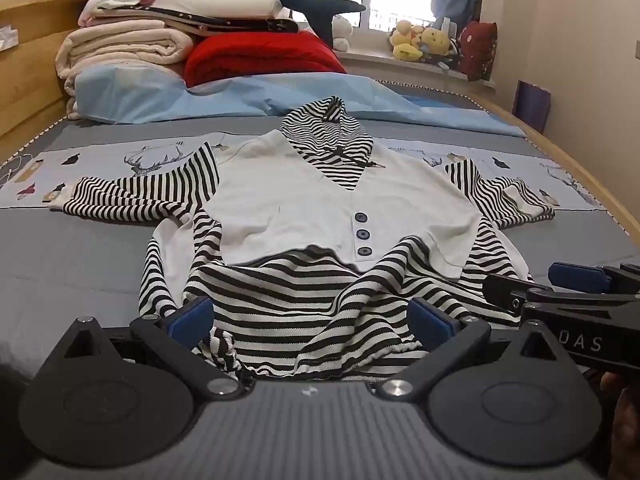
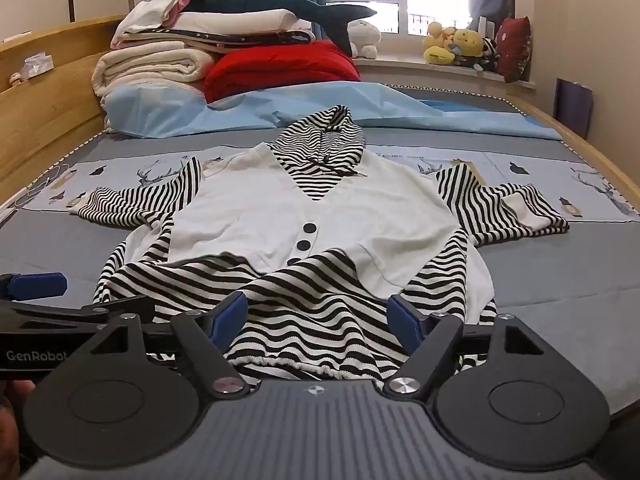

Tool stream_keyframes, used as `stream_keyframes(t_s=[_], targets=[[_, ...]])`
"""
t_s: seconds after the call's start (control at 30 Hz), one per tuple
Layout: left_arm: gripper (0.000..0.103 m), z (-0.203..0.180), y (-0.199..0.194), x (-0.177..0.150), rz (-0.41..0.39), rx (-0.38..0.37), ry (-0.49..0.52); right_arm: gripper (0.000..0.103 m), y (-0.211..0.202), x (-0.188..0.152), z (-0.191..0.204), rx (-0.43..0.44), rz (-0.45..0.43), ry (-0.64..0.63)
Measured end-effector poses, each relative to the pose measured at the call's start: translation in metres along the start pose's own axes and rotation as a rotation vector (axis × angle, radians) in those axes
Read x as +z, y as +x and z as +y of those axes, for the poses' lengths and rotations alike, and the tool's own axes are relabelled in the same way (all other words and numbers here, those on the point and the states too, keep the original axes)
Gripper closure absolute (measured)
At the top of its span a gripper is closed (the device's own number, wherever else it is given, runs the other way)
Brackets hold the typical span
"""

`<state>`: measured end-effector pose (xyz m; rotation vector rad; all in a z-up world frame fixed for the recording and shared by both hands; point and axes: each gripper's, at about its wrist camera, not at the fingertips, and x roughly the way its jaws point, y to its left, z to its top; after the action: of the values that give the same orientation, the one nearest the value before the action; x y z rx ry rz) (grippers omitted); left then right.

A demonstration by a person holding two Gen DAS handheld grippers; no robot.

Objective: Fold small clothes

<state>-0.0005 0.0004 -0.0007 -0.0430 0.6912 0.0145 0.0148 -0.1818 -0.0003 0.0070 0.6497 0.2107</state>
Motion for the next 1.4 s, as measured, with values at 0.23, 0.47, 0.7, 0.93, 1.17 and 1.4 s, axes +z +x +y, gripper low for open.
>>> stream_keyframes(t_s=[0.23,0.47,0.7,0.93,1.17,1.4], targets=[[0.0,-0.0049,-0.0005,-0.0011,0.001,0.002,-0.001,0.025,-0.0031,-0.0007,0.0011,-0.008,-0.002,-0.014],[0.0,-0.0019,-0.0004,0.0006,0.003,0.005,0.003,0.025,-0.0012,-0.0039,0.0018,-0.011,0.0,-0.017],[0.0,-0.0016,0.0003,0.0,0.001,0.002,0.001,0.025,0.0041,-0.0043,0.0032,-0.021,0.012,-0.019],[0.0,-0.0027,0.0027,-0.0003,0.002,0.002,0.001,0.025,0.0039,-0.004,0.0031,-0.027,0.015,-0.03],[0.0,-0.0032,0.0035,-0.0003,0.002,0.004,0.004,0.025,0.0038,-0.004,0.0034,-0.032,0.018,-0.034],[0.0,-0.0043,0.0034,0.0003,0.001,0.003,0.008,0.025,0.0036,-0.0032,0.0028,-0.027,0.016,-0.021]])
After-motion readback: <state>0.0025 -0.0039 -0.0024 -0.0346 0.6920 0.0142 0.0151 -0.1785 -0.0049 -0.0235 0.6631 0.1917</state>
